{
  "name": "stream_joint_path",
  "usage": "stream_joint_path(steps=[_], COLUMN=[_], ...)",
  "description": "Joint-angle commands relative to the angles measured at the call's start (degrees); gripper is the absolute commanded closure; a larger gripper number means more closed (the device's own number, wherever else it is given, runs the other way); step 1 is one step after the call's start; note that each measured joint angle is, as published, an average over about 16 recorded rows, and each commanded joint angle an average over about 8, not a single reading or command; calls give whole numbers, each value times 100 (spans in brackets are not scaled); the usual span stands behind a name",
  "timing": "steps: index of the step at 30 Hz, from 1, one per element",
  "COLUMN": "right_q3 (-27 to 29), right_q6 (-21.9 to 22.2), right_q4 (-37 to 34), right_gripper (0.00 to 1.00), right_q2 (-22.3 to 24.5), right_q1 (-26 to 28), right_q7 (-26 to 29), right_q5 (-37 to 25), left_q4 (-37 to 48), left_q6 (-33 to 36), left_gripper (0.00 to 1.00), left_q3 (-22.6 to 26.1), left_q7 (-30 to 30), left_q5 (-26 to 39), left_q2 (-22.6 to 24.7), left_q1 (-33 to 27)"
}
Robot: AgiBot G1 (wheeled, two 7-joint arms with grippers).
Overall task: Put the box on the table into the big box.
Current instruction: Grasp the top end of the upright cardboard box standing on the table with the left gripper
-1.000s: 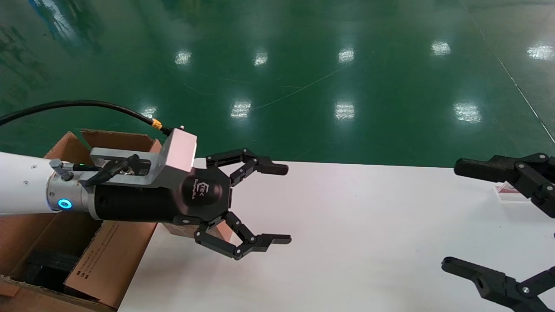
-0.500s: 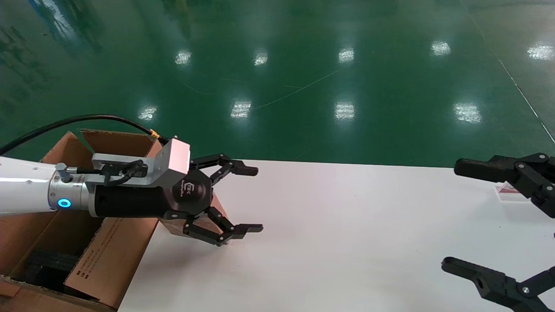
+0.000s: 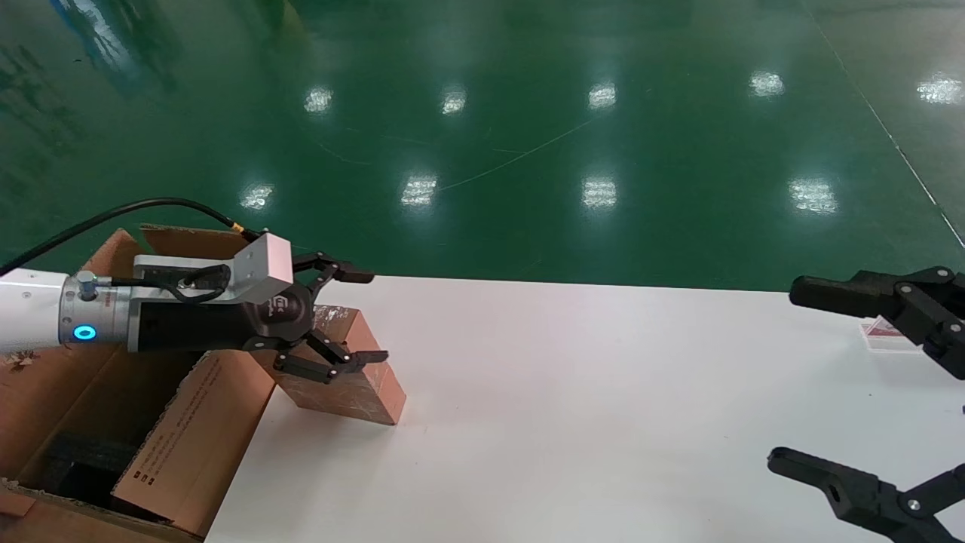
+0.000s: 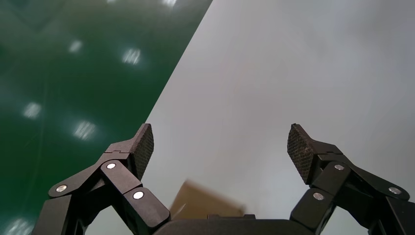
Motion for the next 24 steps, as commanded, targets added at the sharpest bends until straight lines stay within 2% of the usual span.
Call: stream_joint_path(steps=[1, 14, 24], right_q3=[0, -1, -1], right_q6=[0, 0, 0], right_q4=[0, 0, 0], right_gripper=[0, 0, 0], right_q2=[0, 0, 0], right_q1=[0, 0, 0], right_q7=[0, 0, 0], right_q5=[0, 0, 1], left_q4=[207, 1427, 2366], left_q6=[-28, 187, -38], left_gripper=[0, 0, 0], left_q3=[39, 476, 642], left_q7=[140, 1022, 1604], left_q5=[153, 1140, 1529], left_q2=[7, -20, 185], left_q1=[-141, -1112, -1647])
